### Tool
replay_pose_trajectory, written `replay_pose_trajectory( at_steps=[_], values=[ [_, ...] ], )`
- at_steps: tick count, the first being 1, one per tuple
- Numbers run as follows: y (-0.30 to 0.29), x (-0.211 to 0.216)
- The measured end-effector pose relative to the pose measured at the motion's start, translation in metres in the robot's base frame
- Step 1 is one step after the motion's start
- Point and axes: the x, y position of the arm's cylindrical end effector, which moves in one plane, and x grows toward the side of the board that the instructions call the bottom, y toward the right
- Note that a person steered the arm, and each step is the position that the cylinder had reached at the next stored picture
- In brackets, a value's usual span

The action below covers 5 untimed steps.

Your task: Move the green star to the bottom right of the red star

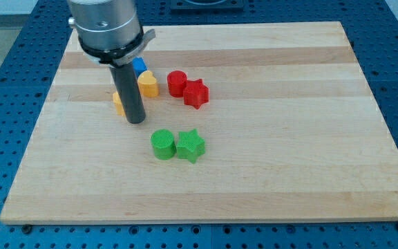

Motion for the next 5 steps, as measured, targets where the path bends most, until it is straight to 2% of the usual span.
replay_pose_trajectory(
  at_steps=[2, 3, 4, 5],
  values=[
    [-0.017, -0.013],
    [-0.015, 0.006],
    [-0.027, 0.056],
    [-0.006, 0.088]
  ],
)
